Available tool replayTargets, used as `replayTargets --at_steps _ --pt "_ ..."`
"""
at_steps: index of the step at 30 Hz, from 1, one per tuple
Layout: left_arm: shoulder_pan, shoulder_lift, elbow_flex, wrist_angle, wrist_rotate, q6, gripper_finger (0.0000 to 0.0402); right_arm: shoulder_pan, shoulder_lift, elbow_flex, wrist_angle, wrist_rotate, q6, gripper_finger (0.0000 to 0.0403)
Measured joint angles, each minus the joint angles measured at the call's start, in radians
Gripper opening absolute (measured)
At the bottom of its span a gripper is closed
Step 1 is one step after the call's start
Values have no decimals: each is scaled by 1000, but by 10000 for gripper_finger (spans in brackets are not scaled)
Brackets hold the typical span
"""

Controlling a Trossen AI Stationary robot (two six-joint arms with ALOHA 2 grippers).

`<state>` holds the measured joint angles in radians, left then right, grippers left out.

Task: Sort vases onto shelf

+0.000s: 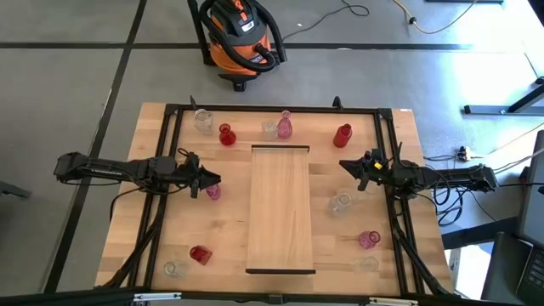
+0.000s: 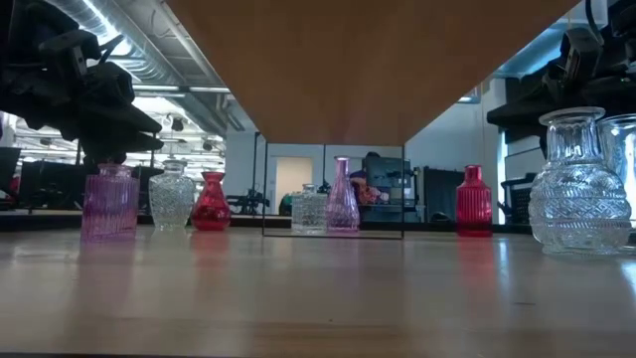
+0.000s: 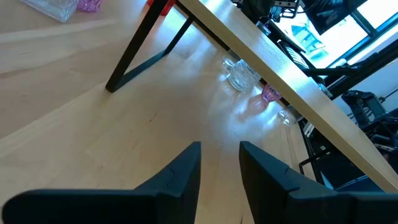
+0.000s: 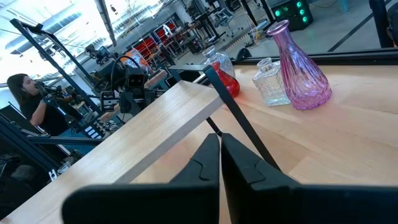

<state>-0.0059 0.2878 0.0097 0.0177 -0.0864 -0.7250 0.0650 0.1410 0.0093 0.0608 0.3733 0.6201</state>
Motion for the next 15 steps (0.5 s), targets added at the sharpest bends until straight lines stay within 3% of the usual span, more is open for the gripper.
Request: replayTargets --at_steps 9,15 --pt "0 0 0 0 0 0 104 0 0 -2 21 1 3 3" --pt "0 0 0 0 -6 0 104 0 0 -2 139 4 7 3"
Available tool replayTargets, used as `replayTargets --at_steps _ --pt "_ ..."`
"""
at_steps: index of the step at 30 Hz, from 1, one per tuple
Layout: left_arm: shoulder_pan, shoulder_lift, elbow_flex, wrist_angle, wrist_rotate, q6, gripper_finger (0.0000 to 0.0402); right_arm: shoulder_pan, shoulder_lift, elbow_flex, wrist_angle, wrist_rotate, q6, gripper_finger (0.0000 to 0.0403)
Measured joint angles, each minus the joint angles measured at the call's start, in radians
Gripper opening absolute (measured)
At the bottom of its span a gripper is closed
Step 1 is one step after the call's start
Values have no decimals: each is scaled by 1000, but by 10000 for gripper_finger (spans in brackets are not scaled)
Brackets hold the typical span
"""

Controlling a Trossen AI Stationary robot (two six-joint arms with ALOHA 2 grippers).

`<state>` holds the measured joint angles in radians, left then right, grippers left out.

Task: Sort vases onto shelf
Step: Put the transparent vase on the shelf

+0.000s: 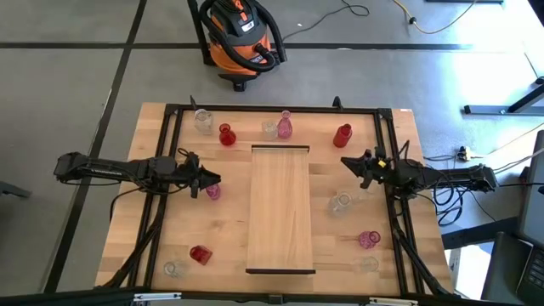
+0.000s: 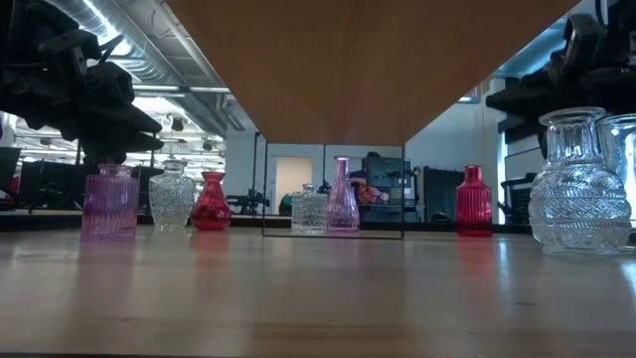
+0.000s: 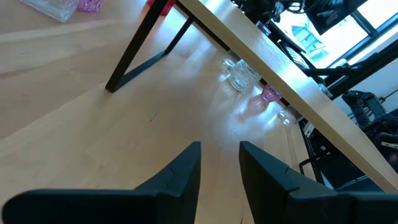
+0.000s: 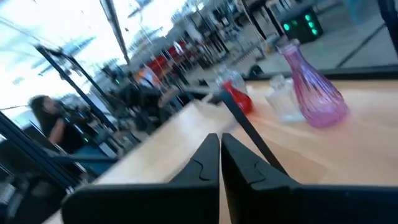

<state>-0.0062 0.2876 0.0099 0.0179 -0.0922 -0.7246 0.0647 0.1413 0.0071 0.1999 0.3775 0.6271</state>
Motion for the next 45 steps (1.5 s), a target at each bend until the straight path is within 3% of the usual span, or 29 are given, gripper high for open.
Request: replayTargets --at_steps 6,9,16,19,24,34,40,45 --pt "0 0 0 8 -16 -55 104 0 0 0 162 13 8 3" --pt "0 0 0 53 -65 -179 104 0 0 0 218 108 66 3" --pt "1 0 0 243 -423 -319 104 0 0 0 281 312 152 3" --pt "1 0 0 344 -524 -320 104 0 0 0 292 379 159 3" --pt "1 0 0 491 -564 -309 104 0 0 1 356 391 159 3" --pt "1 0 0 651 -531 -265 104 0 0 1 359 372 155 3" --pt "1 0 0 772 -668 -230 104 0 0 1 383 322 154 3" --pt "1 0 0 889 -623 -151 104 0 0 2 462 314 140 3"
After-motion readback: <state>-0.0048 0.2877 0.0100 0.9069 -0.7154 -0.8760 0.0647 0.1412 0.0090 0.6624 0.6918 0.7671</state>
